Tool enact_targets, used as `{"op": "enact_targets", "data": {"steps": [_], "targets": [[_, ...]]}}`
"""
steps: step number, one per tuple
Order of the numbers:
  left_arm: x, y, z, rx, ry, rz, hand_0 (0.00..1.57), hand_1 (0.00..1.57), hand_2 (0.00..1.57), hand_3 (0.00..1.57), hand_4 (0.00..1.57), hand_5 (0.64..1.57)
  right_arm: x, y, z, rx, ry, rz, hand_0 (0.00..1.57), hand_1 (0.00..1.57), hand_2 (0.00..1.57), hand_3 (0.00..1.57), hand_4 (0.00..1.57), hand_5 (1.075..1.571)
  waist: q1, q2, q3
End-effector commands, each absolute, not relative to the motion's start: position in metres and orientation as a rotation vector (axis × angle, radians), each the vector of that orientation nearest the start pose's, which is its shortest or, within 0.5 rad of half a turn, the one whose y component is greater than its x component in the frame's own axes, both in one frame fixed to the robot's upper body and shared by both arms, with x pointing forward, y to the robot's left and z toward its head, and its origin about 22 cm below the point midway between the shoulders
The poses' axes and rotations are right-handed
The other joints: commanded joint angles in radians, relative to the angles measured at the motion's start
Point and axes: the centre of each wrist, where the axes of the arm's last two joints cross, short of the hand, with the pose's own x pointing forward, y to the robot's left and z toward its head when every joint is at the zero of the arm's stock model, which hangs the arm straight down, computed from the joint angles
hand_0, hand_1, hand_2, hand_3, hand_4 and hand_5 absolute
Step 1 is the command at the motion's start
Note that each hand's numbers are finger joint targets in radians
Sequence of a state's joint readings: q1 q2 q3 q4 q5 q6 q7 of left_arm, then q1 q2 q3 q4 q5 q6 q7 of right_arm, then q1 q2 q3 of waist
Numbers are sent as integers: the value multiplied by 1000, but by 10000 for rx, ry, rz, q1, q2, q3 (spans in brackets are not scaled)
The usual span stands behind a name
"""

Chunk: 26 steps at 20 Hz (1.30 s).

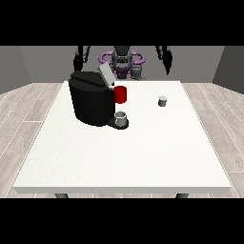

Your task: Insert the coffee pod into the coffee machine and close the lid

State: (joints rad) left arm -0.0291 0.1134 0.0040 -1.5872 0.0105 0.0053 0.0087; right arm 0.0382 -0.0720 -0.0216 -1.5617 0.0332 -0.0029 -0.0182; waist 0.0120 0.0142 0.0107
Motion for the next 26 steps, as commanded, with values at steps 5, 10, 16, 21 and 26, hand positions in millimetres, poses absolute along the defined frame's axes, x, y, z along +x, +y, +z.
{"op": "enact_targets", "data": {"steps": [5, 10, 16, 21, 26], "targets": [[230, 297, 1, 929, -16309, -3922, 0, 0, 0, 0, 0, 1571, 240, -250, -2, -739, -15352, 570, 0, 0, 0, 0, 0, 1571, 55, -206, -114], [249, 310, 37, 1614, -16462, -5793, 0, 0, 0, 0, 0, 1571, 245, -253, -7, -3060, -15764, 341, 0, 0, 0, 0, 0, 1571, -109, -74, -107], [280, 360, 51, 3402, -16141, -6520, 0, 0, 0, 0, 0, 1571, 263, -230, 14, -2582, -17070, 939, 0, 0, 0, 0, 0, 1571, -980, 1226, -111], [294, 369, 49, 3697, -14579, -7160, 0, 0, 0, 0, 0, 1571, 260, -216, 19, -2070, -16556, 1317, 0, 0, 0, 0, 0, 1571, -1429, 924, -111], [308, 381, 43, 4194, -14309, -7547, 0, 0, 0, 0, 0, 1571, 271, -210, 22, -2251, -16947, 1013, 0, 0, 0, 0, 0, 1571, -1575, 1807, -110]]}}
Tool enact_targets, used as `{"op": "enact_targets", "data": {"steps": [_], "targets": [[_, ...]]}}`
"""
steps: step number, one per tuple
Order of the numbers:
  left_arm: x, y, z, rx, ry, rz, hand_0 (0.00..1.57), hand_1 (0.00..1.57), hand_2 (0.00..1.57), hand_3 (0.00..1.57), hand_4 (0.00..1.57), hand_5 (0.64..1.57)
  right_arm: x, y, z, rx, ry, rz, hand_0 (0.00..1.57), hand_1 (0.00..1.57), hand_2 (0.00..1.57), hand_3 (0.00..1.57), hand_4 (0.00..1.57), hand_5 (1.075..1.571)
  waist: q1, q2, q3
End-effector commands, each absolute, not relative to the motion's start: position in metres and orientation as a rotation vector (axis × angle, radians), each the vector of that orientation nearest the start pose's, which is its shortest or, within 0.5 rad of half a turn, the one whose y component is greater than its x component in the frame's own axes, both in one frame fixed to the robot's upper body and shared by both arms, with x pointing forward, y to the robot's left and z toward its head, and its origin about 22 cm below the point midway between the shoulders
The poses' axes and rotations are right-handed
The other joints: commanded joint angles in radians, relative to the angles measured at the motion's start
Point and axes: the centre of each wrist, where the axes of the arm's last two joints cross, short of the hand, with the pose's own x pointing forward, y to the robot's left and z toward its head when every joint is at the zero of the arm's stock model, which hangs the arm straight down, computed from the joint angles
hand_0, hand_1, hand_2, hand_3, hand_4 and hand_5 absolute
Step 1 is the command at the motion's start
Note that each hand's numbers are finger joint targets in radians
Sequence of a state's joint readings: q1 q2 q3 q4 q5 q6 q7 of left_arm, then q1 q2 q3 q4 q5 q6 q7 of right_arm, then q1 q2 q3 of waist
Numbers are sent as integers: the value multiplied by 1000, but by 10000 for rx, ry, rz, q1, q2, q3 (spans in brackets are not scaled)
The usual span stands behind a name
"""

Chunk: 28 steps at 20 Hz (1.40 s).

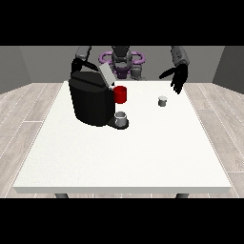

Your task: Insert the coffee pod into the coffee machine and close the lid

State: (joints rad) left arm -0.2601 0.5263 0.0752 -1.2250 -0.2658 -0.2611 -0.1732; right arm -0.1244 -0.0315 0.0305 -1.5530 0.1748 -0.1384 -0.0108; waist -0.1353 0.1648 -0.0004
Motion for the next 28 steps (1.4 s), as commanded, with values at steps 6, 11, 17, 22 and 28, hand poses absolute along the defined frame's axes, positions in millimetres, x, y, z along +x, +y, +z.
{"op": "enact_targets", "data": {"steps": [6, 11, 17, 22, 28], "targets": [[332, 381, 47, 5071, -13854, -8012, 0, 0, 0, 0, 0, 1571, 278, -204, 25, -1479, -16967, 1093, 0, 0, 0, 0, 0, 1571, -497, 794, 2], [339, 353, 30, 5534, -13750, -9067, 0, 0, 423, 0, 0, 1571, 297, -206, 21, -2010, -16266, 818, 0, 0, 0, 0, 0, 1571, 235, 640, 4], [354, 350, 29, 6684, -14092, -9504, 839, 839, 918, 756, 298, 1571, 302, -196, 32, -1799, -16318, 1570, 0, 0, 0, 0, 0, 1571, -70, 666, -1], [353, 342, 17, 7471, -14141, -10824, 941, 941, 1039, 871, 429, 1571, 305, -201, 19, -1962, -16643, 1474, 0, 0, 0, 0, 0, 1571, -65, 1008, 0], [344, 351, 4, 7515, -12153, -12437, 912, 912, 1036, 891, 335, 1571, 293, -219, -9, -1568, -15708, 1414, 0, 0, 0, 0, 0, 1571, -114, 412, 6]]}}
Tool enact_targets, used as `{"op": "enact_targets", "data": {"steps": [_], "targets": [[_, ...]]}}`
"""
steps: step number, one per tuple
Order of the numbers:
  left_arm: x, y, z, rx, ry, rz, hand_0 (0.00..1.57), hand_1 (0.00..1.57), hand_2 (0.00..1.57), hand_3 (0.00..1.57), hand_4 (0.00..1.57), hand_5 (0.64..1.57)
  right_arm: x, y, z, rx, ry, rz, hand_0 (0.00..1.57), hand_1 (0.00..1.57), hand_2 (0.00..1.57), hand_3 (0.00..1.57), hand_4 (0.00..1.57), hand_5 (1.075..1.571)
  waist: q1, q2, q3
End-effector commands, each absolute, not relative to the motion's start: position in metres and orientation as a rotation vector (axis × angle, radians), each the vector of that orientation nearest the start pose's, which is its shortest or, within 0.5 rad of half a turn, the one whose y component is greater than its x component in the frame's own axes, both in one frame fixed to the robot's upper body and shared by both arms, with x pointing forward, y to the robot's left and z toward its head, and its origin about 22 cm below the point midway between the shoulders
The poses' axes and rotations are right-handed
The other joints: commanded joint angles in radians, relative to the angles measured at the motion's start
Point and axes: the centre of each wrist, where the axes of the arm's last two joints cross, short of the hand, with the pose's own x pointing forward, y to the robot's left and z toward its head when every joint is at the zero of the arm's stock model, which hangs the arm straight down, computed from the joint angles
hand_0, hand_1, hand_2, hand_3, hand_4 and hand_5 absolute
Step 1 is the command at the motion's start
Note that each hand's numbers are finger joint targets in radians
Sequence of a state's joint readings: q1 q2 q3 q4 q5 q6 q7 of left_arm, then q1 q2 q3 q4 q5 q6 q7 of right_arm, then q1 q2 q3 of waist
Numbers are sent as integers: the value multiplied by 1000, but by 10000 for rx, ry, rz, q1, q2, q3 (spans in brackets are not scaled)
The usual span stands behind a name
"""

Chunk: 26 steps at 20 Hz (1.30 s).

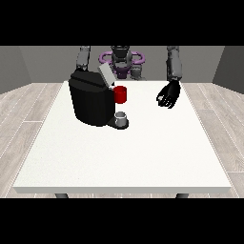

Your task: Insert the coffee pod into the coffee machine and close the lid

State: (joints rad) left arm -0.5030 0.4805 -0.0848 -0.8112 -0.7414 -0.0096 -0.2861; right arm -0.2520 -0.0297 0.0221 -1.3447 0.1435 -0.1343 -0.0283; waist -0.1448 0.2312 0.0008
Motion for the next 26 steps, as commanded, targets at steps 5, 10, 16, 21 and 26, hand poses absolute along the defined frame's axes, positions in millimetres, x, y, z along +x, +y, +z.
{"op": "enact_targets", "data": {"steps": [5, 10, 16, 21, 26], "targets": [[359, 338, 5, 7394, -11630, -12943, 730, 730, 961, 849, 392, 1571, 293, -191, -18, -1624, -15540, 1305, 0, 0, 0, 0, 0, 1571, 95, -256, -8], [345, 346, -16, 6550, -11548, -13183, 1036, 1036, 1121, 1006, 395, 1571, 287, -213, -20, -2517, -14639, 1383, 0, 0, 0, 0, 0, 1571, 179, -1096, -11], [375, 310, 13, 5799, -14109, -12468, 1420, 1420, 1402, 1332, 494, 1571, 300, -209, -28, -3209, -14937, 1025, 0, 0, 0, 0, 0, 1571, 774, -738, -7], [390, 317, 41, 4695, -13066, -12196, 1420, 1420, 1410, 1332, 518, 1571, 294, -218, -34, -2833, -14198, 1392, 0, 0, 0, 0, 0, 1571, 441, -1615, -6], [401, 297, 58, 4431, -13061, -12532, 1402, 1402, 1390, 1329, 542, 1571, 295, -221, -37, -2732, -13911, 1398, 0, 0, 0, 0, 0, 1571, 444, -2092, -8]]}}
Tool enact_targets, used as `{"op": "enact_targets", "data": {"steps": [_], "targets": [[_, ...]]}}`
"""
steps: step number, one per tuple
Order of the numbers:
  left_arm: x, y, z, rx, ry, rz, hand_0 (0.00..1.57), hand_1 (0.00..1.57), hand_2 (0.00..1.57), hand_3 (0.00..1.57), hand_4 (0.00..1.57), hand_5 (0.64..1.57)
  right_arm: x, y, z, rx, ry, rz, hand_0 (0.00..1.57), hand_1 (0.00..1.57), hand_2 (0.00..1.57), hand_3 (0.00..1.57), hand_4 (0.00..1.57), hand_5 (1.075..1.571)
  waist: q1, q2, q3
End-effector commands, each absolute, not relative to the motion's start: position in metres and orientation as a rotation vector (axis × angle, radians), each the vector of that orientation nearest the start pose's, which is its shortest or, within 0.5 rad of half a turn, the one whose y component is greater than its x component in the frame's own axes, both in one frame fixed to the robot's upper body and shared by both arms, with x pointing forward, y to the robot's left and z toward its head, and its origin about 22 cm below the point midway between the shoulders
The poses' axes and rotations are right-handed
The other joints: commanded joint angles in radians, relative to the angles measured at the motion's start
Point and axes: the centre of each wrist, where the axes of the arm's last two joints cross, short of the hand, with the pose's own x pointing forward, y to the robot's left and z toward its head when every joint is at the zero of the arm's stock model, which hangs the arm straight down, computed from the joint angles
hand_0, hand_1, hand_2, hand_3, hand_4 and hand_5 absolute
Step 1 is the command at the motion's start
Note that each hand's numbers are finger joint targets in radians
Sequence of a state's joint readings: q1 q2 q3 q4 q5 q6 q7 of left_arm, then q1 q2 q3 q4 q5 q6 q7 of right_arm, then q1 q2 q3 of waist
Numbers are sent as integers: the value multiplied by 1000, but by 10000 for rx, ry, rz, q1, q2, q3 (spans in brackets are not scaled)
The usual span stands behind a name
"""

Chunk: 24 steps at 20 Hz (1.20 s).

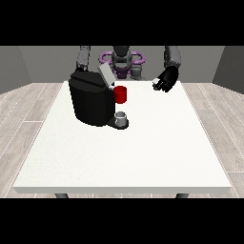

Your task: Insert the coffee pod into the coffee machine and close the lid

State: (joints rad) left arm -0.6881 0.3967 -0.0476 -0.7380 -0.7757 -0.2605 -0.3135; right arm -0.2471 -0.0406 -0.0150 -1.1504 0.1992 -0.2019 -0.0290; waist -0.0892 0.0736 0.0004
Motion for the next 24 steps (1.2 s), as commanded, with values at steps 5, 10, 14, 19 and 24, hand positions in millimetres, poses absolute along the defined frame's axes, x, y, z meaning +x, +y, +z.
{"op": "enact_targets", "data": {"steps": [5, 10, 14, 19, 24], "targets": [[418, 267, 98, 4383, -13449, -12857, 1403, 1403, 1396, 1341, 598, 1571, 295, -223, -44, -2612, -14202, 1165, 0, 0, 0, 0, 0, 1571, -213, -533, -2], [429, 236, 120, 4742, -13923, -12875, 1331, 1331, 1351, 1323, 592, 1571, 301, -203, -32, -2113, -14813, 1342, 0, 0, 0, 0, 0, 1571, -665, -427, -3], [439, 245, 152, 4458, -14006, -11933, 985, 985, 1204, 1371, 511, 1571, 310, -228, -18, -2271, -15102, 1145, 0, 0, 0, 0, 0, 1571, -773, -274, -2], [455, 233, 222, 4983, -14652, -10915, 1195, 1195, 1240, 1260, 489, 1571, 328, -198, 11, -2177, -15849, 1430, 0, 0, 0, 0, 0, 1571, -1591, 399, -3], [454, 264, 238, 6028, -14990, -11016, 1155, 1155, 1247, 1266, 484, 1571, 329, -185, 36, -1981, -16504, 1907, 0, 0, 0, 0, 0, 1571, -2135, 1083, -7]]}}
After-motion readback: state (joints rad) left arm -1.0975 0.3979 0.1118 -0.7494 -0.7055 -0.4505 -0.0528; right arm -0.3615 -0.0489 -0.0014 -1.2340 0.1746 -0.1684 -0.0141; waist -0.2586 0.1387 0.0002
